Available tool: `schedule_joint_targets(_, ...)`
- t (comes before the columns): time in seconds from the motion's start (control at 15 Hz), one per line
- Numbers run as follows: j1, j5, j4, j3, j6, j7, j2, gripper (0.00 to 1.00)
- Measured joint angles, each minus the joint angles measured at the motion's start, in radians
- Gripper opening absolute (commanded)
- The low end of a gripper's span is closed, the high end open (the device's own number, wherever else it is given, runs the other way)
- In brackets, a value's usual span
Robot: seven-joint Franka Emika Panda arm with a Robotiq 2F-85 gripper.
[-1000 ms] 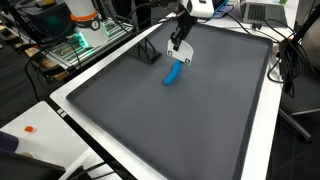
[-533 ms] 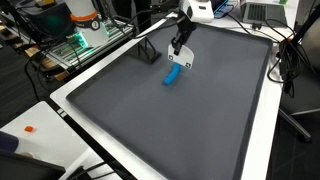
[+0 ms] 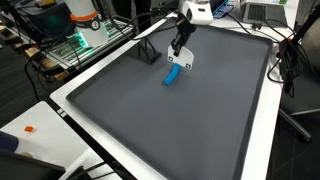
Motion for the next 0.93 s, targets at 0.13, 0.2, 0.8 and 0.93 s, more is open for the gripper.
schedule_joint_targets(0.13, 0.000, -0.004, -0.009, 0.000, 0.019, 0.000, 0.000, 0.01)
schedule_joint_targets(0.2, 0.000, -0.007, -0.013, 0.000, 0.028, 0.000, 0.000, 0.01)
schedule_joint_targets(0.8, 0.005, -0.040, -0.038, 0.000, 0.069, 0.000, 0.000, 0.01)
schedule_joint_targets(0.93, 0.005, -0.041, -0.041, 0.000, 0.075, 0.000, 0.001, 0.01)
